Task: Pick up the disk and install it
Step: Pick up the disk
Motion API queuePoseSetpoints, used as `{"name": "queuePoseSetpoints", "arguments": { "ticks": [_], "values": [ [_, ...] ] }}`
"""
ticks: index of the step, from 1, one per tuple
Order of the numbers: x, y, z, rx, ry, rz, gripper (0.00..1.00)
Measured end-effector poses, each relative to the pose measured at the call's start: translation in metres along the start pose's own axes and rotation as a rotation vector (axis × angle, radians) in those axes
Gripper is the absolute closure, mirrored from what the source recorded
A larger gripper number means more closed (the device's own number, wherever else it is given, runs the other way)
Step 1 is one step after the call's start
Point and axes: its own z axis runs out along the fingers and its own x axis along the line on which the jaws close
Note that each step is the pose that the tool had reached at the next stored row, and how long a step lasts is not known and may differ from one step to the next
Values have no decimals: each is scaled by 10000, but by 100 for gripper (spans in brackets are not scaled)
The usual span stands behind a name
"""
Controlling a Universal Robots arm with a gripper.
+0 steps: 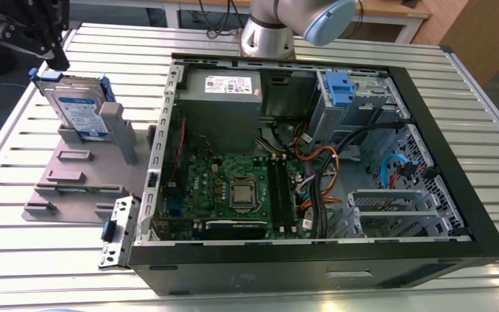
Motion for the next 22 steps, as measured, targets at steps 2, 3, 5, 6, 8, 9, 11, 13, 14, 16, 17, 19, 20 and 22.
{"name": "queuePoseSetpoints", "arguments": {
  "ticks": [2, 3, 5, 6, 8, 9, 11, 13, 14, 16, 17, 19, 20, 22],
  "values": [
    [0, 0, 0, -1, 2, -31, 89],
    [0, 0, 0, -1, 2, -48, 89],
    [0, 0, 0, -2, 3, -79, 89],
    [0, 0, 0, -2, 4, -94, 89],
    [0, 0, 0, -3, 4, -123, 89],
    [0, 0, 0, -3, 6, -141, 89],
    [0, 0, 0, -5, 7, -172, 89],
    [0, 0, 0, -5, 8, -202, 89],
    [0, 0, 0, -5, 9, -218, 89],
    [0, 0, 0, -6, 10, -250, 89],
    [0, 0, 0, -7, 10, -265, 89],
    [0, 0, 0, -7, 11, -296, 89],
    [0, 0, 0, -8, 12, -310, 89],
    [0, 0, 0, -8, 13, -339, 89]
  ]
}}
